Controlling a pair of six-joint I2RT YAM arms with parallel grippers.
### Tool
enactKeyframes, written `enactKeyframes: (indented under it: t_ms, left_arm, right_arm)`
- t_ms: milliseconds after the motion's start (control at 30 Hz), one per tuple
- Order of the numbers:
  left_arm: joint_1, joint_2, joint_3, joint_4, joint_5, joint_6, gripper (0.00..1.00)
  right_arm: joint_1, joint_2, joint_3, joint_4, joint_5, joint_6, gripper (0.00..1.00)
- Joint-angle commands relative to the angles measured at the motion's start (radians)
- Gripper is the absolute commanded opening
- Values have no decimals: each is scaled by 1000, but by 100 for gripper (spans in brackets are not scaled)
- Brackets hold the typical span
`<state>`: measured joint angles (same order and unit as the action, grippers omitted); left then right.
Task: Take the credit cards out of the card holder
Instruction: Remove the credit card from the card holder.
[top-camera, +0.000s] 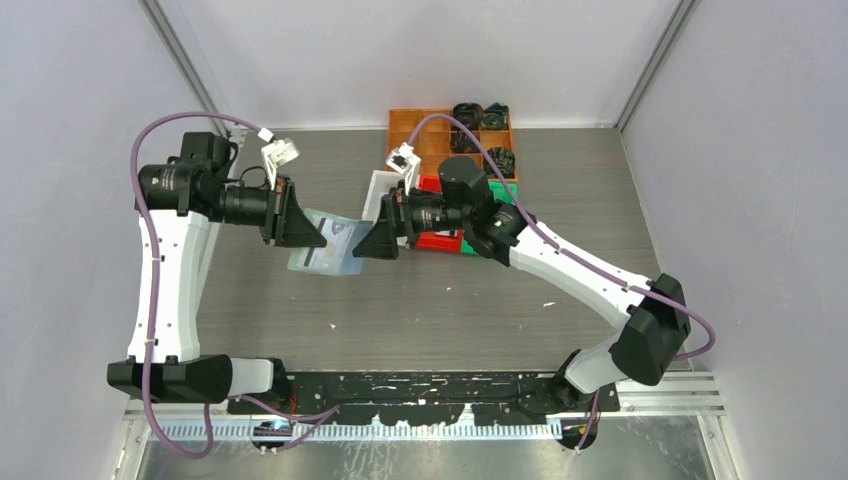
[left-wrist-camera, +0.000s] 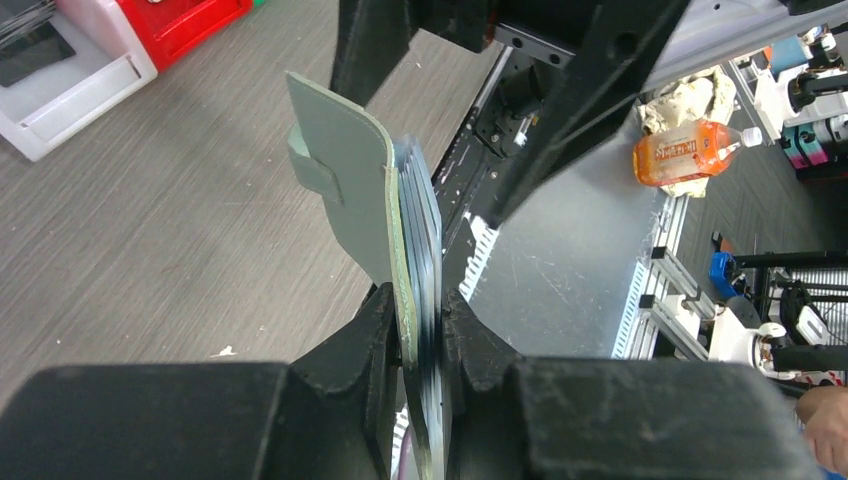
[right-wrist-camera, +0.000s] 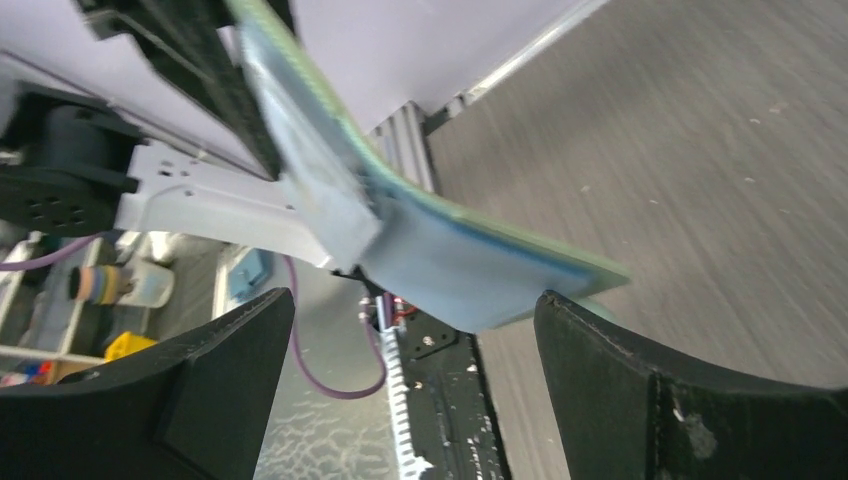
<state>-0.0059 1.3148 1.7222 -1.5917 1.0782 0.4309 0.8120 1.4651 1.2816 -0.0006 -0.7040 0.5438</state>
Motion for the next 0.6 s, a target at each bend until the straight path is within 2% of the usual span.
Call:
enactKeyframes:
  t_ms: [0, 100, 200, 433, 567]
  left_arm:
    - [1, -56, 26, -185, 91, -5, 0]
    - [1, -74, 22, -185, 103, -8, 0]
    - [0, -84, 23, -185, 110, -16, 0]
    - [-11, -97, 27, -185, 134, -30, 0]
    - [-25, -102, 21, -183, 155, -24, 0]
  right_arm:
    - [-4, -84, 71, -150, 137, -214, 95]
    - [-4, -106, 107, -237, 187, -300, 96]
    - [-4, -108, 130, -251, 177, -335, 97]
    - [-4, -82, 171, -193, -67, -356, 97]
    - [-4, -35, 202, -114, -199, -280, 95]
